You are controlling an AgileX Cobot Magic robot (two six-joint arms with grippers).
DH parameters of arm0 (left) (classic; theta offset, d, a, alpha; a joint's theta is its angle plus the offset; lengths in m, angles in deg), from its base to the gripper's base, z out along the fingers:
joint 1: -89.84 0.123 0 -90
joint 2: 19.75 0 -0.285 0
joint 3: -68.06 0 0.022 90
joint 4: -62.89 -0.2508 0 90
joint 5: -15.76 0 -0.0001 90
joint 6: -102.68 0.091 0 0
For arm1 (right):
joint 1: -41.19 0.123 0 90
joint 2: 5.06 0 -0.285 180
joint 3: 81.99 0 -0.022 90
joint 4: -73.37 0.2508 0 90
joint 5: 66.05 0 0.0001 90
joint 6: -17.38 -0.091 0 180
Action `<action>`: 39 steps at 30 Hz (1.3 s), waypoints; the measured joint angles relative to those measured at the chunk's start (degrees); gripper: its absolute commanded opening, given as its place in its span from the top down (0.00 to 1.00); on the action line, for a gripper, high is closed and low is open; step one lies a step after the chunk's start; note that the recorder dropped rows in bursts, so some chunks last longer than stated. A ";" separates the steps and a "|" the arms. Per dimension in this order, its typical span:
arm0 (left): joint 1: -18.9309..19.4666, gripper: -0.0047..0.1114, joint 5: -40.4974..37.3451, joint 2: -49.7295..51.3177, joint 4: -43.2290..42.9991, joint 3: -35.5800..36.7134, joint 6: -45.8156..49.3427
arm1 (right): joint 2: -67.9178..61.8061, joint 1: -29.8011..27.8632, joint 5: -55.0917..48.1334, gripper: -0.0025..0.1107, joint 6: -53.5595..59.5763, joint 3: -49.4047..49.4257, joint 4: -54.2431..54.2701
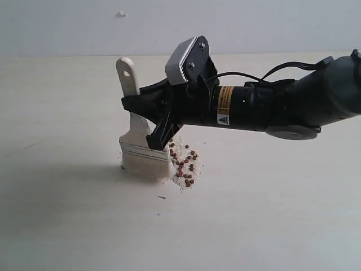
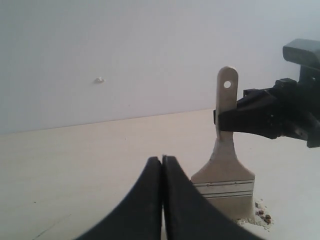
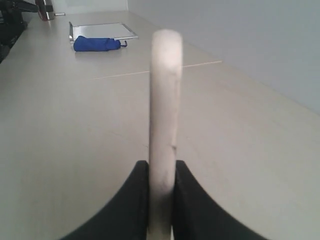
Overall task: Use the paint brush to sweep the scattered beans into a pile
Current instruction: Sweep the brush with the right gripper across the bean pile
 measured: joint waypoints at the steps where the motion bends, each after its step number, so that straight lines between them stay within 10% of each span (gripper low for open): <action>1: 0.00 0.96 0.00 0.00 0.00 0.00 0.00 | 0.00 0.00 -0.10 0.98 -0.58 -0.02 -0.14; 11: 0.00 0.96 0.00 0.00 0.00 0.00 0.00 | 3.47 1.52 -0.59 0.98 -5.42 -0.02 4.61; 19: 0.00 0.96 0.00 0.00 0.00 0.00 0.00 | -0.14 11.11 -5.00 0.98 -2.86 -0.02 37.63; 39: 0.00 0.96 0.00 0.00 0.00 0.00 0.00 | -5.00 24.69 -13.83 0.98 43.10 -8.84 96.64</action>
